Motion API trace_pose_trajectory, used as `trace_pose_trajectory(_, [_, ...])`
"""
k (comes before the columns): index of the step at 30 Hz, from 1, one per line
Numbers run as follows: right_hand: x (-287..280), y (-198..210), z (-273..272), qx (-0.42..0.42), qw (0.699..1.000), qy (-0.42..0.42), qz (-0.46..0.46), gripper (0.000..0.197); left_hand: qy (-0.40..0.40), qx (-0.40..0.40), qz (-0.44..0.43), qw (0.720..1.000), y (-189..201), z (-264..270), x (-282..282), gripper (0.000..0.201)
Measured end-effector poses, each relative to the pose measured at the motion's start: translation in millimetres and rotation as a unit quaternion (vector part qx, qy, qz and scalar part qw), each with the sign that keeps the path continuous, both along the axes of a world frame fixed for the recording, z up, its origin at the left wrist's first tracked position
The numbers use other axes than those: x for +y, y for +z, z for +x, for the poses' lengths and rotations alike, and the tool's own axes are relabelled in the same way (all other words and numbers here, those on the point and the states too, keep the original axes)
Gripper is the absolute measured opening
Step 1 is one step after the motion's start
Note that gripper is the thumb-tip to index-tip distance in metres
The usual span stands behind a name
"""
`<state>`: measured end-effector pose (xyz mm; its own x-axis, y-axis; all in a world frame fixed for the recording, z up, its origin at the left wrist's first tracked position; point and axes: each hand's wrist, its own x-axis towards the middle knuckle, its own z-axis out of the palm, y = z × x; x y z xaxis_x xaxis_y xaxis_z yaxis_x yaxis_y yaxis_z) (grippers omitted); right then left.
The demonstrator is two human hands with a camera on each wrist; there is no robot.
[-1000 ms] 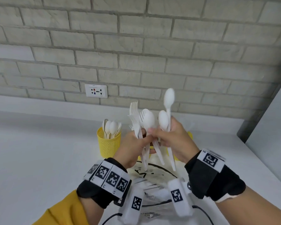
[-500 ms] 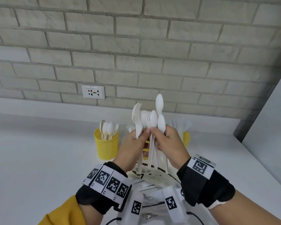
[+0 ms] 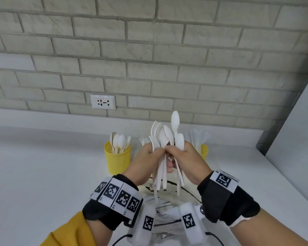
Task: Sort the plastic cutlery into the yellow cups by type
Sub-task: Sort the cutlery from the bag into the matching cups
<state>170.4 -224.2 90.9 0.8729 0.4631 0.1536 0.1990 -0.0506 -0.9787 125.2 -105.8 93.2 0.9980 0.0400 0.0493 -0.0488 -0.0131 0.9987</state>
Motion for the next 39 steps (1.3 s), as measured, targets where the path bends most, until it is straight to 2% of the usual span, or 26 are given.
trace_pose_trajectory(3, [1, -1, 2, 0.049, 0.999, -0.016, 0.017, 0.022, -0.020, -0.005, 0.035, 0.999, -2, -1, 0, 0.028])
trace_pose_trajectory(5, [0, 0, 2, 0.074, 0.996, -0.016, 0.048, 0.021, -0.055, -0.010, 0.021, 0.998, -1, -2, 1, 0.027])
trace_pose_trajectory(9, [-4, 1, 4, 0.058, 0.995, -0.032, 0.077, 0.032, -0.076, -0.018, -0.010, 0.997, 7, -6, -1, 0.027])
trace_pose_trajectory(12, [-4, 1, 3, 0.040, 0.997, -0.044, 0.058, 0.025, -0.053, -0.040, 0.050, 0.997, 8, -4, -4, 0.024])
trace_pose_trajectory(15, [-3, 3, 1, 0.027, 0.997, -0.053, 0.056, 0.017, 0.028, -0.060, 0.129, 0.989, 3, 3, -2, 0.021])
trace_pose_trajectory(18, [-5, 6, 5, -0.013, 0.994, -0.099, 0.047, 0.013, 0.078, -0.046, 0.070, 0.993, 4, 10, 3, 0.017])
trace_pose_trajectory(20, [-8, 8, 10, -0.016, 0.990, -0.120, 0.067, 0.008, 0.098, -0.060, 0.042, 0.993, 9, 16, 11, 0.021])
trace_pose_trajectory(22, [-15, 11, 15, 0.015, 0.984, -0.123, 0.128, 0.015, 0.126, -0.088, 0.017, 0.988, 19, 29, 23, 0.029])
trace_pose_trajectory(24, [-23, 15, 18, 0.036, 0.978, -0.120, 0.167, 0.025, 0.157, -0.130, -0.033, 0.979, 28, 46, 33, 0.028])
trace_pose_trajectory(26, [-31, 16, 21, 0.023, 0.977, -0.131, 0.169, 0.030, 0.166, -0.185, -0.069, 0.966, 35, 67, 37, 0.024])
trace_pose_trajectory(28, [-38, 14, 25, 0.006, 0.975, -0.153, 0.162, 0.031, 0.172, -0.215, -0.069, 0.959, 34, 87, 34, 0.024])
trace_pose_trajectory(31, [-48, 11, 29, -0.012, 0.973, -0.176, 0.151, 0.028, 0.177, -0.184, -0.040, 0.966, 12, 113, 25, 0.028])
trace_pose_trajectory(34, [-55, 9, 33, -0.032, 0.972, -0.188, 0.137, 0.028, 0.185, -0.087, 0.057, 0.977, -20, 132, 15, 0.012])
trace_pose_trajectory(37, [-58, 5, 37, -0.036, 0.973, -0.188, 0.127, 0.026, 0.191, -0.008, 0.112, 0.975, -33, 138, 10, 0.069])
trace_pose_trajectory(39, [-58, 3, 40, -0.031, 0.975, -0.186, 0.117, 0.023, 0.203, -0.031, 0.123, 0.971, -30, 137, 10, 0.085])
